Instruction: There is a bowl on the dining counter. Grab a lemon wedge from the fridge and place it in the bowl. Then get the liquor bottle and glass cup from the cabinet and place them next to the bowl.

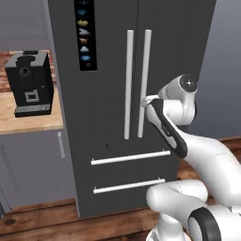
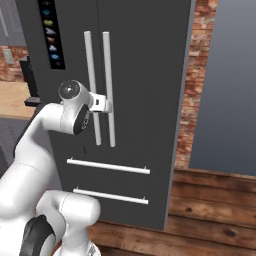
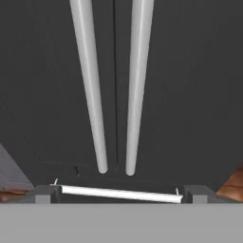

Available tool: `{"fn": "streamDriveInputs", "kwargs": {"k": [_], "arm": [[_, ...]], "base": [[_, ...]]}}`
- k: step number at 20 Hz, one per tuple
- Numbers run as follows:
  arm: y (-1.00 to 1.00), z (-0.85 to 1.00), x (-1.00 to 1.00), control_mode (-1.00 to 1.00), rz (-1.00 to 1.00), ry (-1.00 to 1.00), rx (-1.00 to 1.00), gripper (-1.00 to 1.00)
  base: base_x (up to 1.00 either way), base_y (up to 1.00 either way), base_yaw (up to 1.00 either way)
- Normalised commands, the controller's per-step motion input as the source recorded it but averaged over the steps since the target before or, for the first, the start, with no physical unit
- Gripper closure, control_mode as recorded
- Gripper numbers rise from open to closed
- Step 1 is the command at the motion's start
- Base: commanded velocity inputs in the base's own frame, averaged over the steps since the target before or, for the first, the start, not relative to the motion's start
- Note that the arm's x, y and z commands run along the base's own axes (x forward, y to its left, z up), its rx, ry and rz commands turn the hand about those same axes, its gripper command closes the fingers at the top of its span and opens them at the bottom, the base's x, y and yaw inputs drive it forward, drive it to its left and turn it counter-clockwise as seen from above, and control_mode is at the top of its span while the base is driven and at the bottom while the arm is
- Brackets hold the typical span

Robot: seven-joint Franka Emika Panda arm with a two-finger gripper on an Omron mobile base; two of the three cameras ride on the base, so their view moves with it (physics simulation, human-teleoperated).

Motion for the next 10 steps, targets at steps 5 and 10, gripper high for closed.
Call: {"fn": "streamDriveInputs", "kwargs": {"k": [5, 10], "arm": [[-0.11, 0.08, 0.52, -1.00, -0.05, 0.00, 0.00, -1.00], [-0.11, 0.05, 0.63, -1.00, -0.01, 0.00, 0.00, -1.00]], "base": [[0.00, 0.00, 0.00], [0.00, 0.00, 0.00]]}}
